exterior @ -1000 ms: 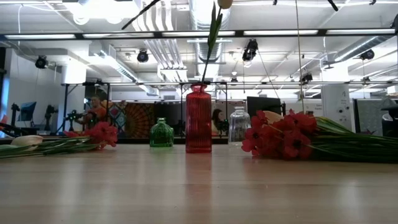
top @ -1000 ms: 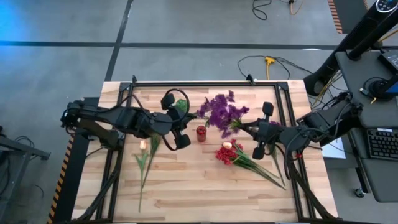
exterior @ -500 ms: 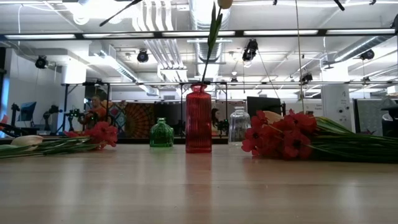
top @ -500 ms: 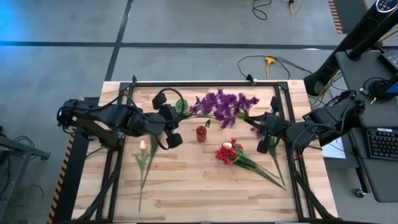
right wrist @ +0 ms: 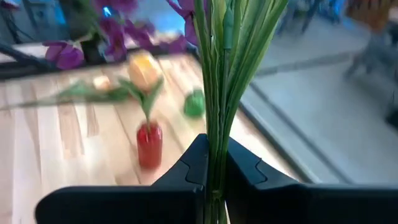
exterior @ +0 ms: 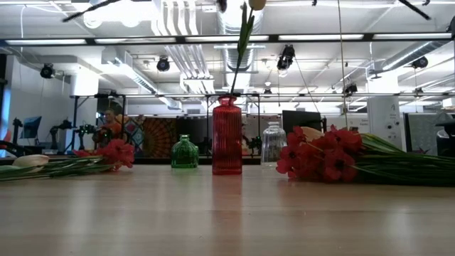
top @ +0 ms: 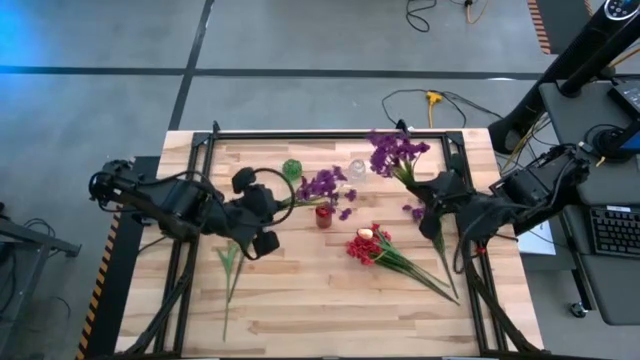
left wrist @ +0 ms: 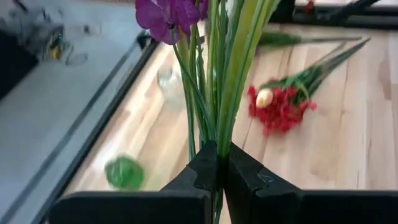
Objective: Sort flowers into vase by color
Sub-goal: Put the purple flowers into the transparent vase
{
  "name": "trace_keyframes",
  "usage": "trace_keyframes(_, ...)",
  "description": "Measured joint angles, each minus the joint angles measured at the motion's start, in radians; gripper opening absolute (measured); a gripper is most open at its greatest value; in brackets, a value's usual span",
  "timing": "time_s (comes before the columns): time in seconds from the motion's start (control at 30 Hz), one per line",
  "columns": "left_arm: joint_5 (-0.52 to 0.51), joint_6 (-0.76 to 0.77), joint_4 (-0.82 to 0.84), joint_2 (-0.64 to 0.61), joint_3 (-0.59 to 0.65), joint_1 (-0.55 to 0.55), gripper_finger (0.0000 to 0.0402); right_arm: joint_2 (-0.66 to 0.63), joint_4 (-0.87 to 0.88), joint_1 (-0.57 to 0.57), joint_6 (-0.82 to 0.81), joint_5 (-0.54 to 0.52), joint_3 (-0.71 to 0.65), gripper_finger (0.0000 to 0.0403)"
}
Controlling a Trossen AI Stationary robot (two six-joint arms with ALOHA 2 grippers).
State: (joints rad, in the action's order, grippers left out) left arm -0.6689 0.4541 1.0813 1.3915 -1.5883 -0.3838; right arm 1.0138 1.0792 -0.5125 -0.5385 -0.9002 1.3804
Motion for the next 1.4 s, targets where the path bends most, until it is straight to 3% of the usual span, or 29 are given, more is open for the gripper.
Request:
trace_keyframes(0.2, 0.06, 0.208, 0.156, 0.031, 0.0, -0.071, 0.0, 0.042, 0.311, 0.0, -0.348, 0.089, -0.001, 0.002)
trace_keyframes(0.33, 0.088, 0.422, 0.317, 0.076, 0.002, -0.126, 0.0, 0.08, 0.429, 0.0, -0.47, 0.116, -0.003, 0.002)
trace_keyframes(0.63, 0.13, 0.659, 0.415, 0.097, 0.017, -0.25, 0.0, 0.114, 0.432, 0.0, -0.474, 0.135, -0.003, 0.002)
trace_keyframes(0.8, 0.186, 0.736, 0.446, 0.096, 0.13, -0.272, 0.0, 0.115, 0.412, 0.0, -0.476, 0.142, -0.013, 0.002)
trace_keyframes(0.97, 0.285, 0.737, 0.369, 0.096, 0.262, -0.27, 0.0, 0.115, 0.394, 0.0, -0.509, 0.142, -0.019, 0.002)
trace_keyframes(1.1, 0.298, 0.764, 0.352, 0.096, 0.349, -0.266, 0.0002, 0.114, 0.373, 0.0, -0.511, 0.096, -0.02, 0.002)
trace_keyframes(1.4, 0.394, 0.763, 0.333, 0.096, 0.45, -0.26, 0.008, 0.097, 0.225, 0.04, -0.371, 0.03, -0.021, 0.002)
